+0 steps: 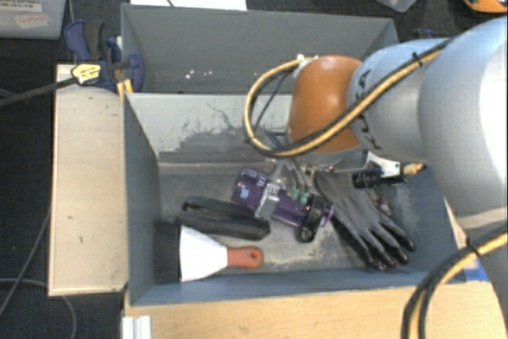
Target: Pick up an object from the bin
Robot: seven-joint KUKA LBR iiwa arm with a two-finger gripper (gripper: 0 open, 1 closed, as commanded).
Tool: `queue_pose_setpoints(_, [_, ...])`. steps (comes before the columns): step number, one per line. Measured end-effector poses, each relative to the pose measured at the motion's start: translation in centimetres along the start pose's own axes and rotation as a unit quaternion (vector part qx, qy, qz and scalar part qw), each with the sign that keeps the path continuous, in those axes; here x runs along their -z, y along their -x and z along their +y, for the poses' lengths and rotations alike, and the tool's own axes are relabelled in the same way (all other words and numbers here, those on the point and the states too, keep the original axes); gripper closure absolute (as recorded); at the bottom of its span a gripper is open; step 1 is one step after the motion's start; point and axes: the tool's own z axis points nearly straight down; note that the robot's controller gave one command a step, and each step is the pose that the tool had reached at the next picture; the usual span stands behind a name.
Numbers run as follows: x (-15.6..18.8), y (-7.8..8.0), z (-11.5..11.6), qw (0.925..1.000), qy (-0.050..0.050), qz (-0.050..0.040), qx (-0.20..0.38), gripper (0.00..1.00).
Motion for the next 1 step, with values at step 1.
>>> queue_pose_setpoints(1, [-2.80,0.55,0.10,0.9979,0.005,-0.0106,-0.063,0.00])
